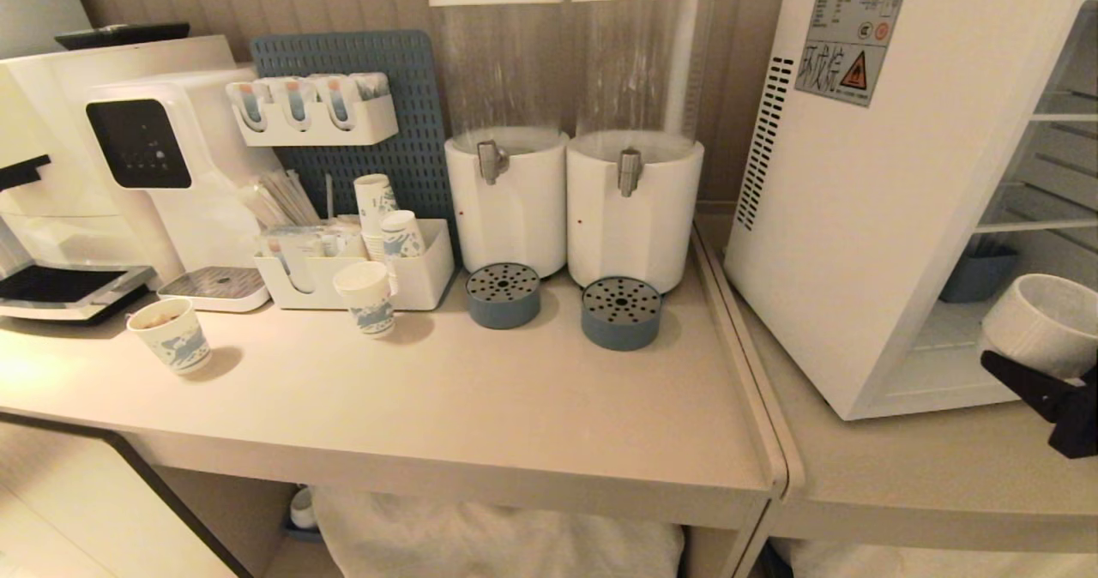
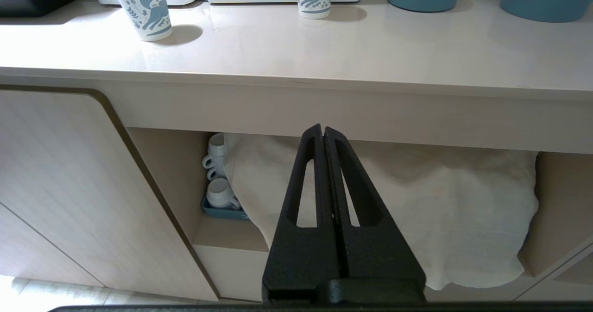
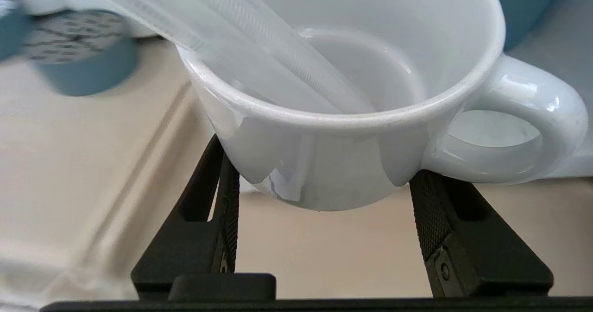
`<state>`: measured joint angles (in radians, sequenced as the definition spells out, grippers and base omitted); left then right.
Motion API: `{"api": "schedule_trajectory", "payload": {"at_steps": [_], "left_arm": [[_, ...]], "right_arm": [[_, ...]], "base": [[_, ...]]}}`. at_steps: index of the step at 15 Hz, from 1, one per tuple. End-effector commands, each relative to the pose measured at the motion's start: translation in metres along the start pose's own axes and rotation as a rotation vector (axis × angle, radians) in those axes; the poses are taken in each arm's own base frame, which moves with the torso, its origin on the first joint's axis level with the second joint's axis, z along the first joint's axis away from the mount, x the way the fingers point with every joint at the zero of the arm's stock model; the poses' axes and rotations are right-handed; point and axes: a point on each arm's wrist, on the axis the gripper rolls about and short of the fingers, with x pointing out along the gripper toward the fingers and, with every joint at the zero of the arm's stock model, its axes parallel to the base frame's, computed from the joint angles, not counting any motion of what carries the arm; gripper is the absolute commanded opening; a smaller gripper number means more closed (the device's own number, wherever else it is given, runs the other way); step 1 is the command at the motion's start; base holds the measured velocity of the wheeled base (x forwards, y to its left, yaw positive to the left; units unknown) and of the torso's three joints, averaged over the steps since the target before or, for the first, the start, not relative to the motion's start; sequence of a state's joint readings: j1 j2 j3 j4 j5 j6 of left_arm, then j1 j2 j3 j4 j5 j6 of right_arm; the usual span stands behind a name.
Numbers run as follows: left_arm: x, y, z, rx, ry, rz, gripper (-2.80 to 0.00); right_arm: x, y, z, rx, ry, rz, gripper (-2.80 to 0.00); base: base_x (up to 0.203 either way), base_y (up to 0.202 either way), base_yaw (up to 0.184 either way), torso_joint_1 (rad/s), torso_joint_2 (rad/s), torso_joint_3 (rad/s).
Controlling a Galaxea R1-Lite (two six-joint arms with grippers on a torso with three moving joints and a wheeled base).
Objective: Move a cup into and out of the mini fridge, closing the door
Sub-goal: Take the ceramic cup out of the freezer, then place the ceramic cup on the table
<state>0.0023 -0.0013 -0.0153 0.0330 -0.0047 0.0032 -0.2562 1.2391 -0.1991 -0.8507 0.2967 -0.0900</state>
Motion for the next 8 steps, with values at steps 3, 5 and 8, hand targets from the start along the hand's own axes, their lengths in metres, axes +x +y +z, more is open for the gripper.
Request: {"api": "schedule_trajectory", "payload": {"at_steps": [3,5,8], "left_arm": [[0.0,0.0,0.0,-0.002,0.002,0.001,-2.8],[0.0,0.0,0.0,0.0,0.001,0.0,-2.8],[0.0,0.0,0.0,0.0,0.002,0.0,-2.8]], "right_arm": [[-0.067,0.02,0.018,-0.019,-0.069,0.05,-2.8],[-0.098,0.031,0.018,-0.01,-0.041,0.098,-2.8],[-0.129,0.042,0.011,-0.008,-0.027,0.154,-2.8]], "base": [[0.0,0.0,0.0,0.0,0.0,0.0],[0.0,0.0,0.0,0.0,0.0,0.0],[0.0,0.0,0.0,0.0,0.0,0.0]]}}
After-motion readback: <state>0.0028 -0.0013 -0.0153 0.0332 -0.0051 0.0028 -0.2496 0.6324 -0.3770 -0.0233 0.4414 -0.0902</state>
